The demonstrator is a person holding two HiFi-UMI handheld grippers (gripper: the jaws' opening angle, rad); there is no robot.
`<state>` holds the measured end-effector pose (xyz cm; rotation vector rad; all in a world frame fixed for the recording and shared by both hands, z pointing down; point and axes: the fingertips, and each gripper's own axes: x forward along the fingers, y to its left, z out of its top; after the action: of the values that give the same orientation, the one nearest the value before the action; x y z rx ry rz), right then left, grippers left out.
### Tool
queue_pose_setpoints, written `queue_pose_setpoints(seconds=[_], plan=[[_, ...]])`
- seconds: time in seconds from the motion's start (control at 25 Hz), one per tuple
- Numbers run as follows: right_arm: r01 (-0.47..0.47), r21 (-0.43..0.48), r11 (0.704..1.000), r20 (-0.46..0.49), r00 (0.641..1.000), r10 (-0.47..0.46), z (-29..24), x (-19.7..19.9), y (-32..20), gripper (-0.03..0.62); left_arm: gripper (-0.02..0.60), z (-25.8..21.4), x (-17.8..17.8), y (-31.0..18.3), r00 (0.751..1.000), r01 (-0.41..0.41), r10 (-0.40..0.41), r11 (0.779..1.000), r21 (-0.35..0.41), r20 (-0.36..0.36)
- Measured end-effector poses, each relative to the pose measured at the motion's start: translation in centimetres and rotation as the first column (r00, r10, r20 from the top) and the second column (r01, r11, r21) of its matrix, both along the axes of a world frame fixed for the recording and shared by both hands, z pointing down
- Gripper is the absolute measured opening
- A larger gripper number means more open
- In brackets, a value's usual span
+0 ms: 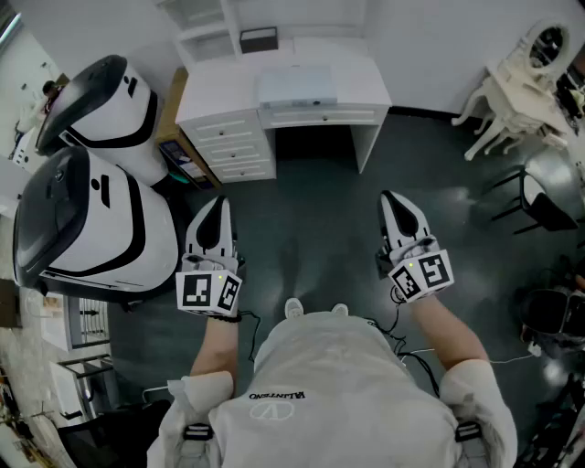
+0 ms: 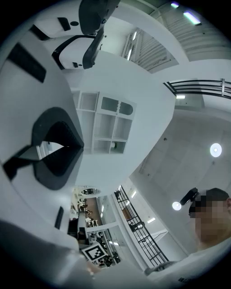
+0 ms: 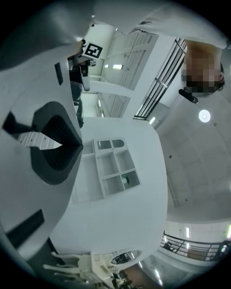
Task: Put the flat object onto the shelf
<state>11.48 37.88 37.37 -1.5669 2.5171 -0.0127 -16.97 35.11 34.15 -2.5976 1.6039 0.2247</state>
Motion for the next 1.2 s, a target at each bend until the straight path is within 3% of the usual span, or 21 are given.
queue_pose_setpoints(seconds=[0.32, 0.6, 1.04, 1.2], plan=[[0.007, -0.059, 0.998, 0.022, 1.000, -0.005, 1.7, -2.4, -1.7, 0.009, 0.000, 1.0, -1.6, -1.1, 1.000, -0.028, 0.028, 0.999, -0.016, -0.013], [-0.042, -0.103, 0.994, -0.003, 0.999, 0.042, 4.1, -3.6, -5.0, 0.009, 0.000, 3.6, -2.3, -3.2, 0.995, -0.101, 0.101, 0.993, -0.061, 0.009], [0.004, -0.186, 0.982, 0.071, 0.997, 0.009, 7.1, -0.4, -15.2, 0.009, 0.000, 6.9, -0.9, -10.4, 0.998, -0.068, 0.067, 0.985, -0.155, -0.015], [0.044, -0.222, 0.974, 0.136, 0.991, -0.013, 8.3, 1.0, -20.2, 0.009, 0.000, 7.7, 0.9, -15.1, 0.997, -0.057, 0.044, 0.977, -0.208, -0.070]])
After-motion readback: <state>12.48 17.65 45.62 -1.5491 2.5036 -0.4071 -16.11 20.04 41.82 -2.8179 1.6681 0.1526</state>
